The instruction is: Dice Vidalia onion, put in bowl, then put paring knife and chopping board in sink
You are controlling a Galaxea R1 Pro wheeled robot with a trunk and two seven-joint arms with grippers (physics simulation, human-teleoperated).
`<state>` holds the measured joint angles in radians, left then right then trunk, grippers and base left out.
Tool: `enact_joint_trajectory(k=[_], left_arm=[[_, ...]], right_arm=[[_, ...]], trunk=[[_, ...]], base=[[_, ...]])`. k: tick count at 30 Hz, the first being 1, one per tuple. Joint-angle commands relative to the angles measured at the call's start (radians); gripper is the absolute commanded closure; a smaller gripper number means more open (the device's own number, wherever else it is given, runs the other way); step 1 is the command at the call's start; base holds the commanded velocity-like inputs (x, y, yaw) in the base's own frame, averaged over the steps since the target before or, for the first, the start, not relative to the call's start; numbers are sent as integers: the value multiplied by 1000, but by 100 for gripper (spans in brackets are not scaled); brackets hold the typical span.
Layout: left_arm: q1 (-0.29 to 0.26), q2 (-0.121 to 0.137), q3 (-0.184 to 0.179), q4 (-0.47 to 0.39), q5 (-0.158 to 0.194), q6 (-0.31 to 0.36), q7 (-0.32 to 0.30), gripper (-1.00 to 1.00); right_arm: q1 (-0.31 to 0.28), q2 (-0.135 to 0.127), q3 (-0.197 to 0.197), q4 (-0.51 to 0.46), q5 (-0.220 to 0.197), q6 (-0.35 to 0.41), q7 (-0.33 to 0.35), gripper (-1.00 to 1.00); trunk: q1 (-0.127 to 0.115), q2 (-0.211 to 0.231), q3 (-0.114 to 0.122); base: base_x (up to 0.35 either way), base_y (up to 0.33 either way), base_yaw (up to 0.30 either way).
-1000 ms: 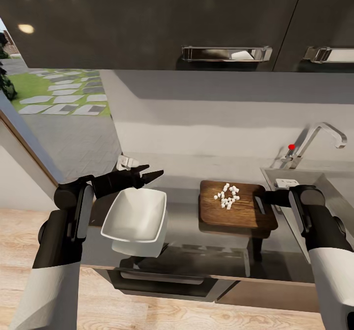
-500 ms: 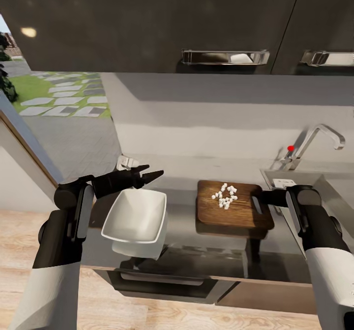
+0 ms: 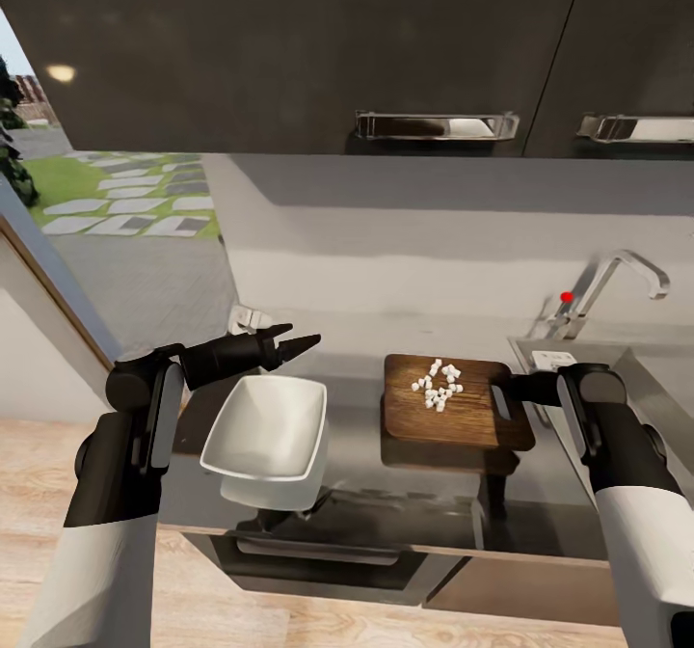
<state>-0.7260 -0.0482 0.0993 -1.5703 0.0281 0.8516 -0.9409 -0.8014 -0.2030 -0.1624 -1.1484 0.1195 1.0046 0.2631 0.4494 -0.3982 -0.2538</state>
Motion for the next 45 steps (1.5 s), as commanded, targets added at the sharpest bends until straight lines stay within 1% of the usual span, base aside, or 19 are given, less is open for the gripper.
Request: enact_joint_trajectory(k=[1,9,14,15,16,20,31,45], left_arm=[[-1,-1,2,0,3,9,-2,-100],[-1,-1,2,1,3,9,-2,-100],[-1,-1,2,1,3,9,-2,-100],[-1,-1,2,1,3,9,-1,-100],[-1,-1,2,1,3,9,-1,-100],[-1,-1,2,1,3,9,-1,-100],[-1,-1,2,1,3,9,-1,-100],[-1,-1,2,1,3,9,-1,-100]], right_arm=[[-1,0,-1,-1,9,3,10,100],[-1,3,6,-3,9,3,10,100],[-1,20,7,-16,9,3,10,100],[-1,28,7,-18,9,-8,10,100],[-1,32,8,-18,9,-35,9,100],[-1,45,9,-19,9,-99,8,100],[-1,48,9,-19,9,-110,7,100],[-1,48,10,-19,9,-109,7,100]], trunk=[[1,-2,-1],[1,-2,10],[1,-2,16],[1,-2,17],[1,-2,18],[1,-2,22],[1,-2,29],[1,-2,29]], base=[[0,0,0],[0,0,0],[0,0,0],[0,0,0],[0,0,0],[0,0,0],[0,0,0],[0,0,0]])
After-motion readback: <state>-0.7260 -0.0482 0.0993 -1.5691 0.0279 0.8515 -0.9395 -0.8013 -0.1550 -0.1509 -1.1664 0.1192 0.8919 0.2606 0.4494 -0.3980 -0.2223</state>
